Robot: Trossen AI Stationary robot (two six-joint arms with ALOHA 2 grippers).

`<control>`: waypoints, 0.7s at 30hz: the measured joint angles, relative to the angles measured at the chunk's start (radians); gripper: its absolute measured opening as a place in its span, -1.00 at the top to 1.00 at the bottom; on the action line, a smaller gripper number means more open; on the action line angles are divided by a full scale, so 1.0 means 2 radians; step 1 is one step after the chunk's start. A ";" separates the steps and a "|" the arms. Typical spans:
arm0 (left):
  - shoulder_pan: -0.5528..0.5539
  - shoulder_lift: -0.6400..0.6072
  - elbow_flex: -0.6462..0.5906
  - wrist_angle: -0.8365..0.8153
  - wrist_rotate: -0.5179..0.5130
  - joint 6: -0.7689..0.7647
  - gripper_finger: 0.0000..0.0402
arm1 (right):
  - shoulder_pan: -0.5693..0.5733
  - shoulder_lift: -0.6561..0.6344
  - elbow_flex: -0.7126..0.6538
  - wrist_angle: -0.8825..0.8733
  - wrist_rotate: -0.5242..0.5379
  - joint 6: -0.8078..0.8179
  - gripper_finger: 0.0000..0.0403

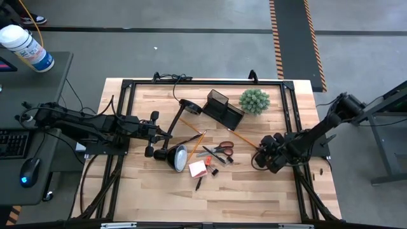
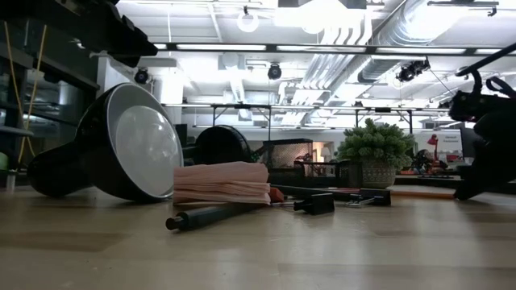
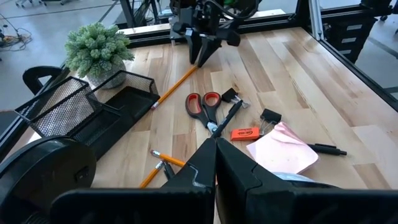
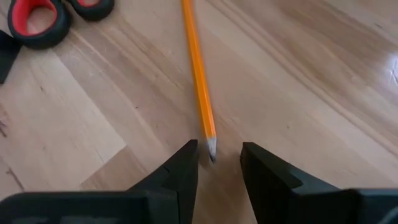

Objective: Pick and place office supplies into organizer
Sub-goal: Put the right orange pencil into the desk organizer

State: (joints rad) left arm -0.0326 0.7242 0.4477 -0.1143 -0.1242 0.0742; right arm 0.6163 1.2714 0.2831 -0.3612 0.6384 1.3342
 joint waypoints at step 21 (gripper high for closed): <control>0.000 0.000 0.000 0.000 0.000 0.000 1.00 | -0.001 0.045 0.015 0.062 -0.009 -0.039 0.96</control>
State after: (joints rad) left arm -0.0329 0.7243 0.4477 -0.1138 -0.1242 0.0739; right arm 0.6133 1.3607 0.3128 -0.2378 0.6204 1.2572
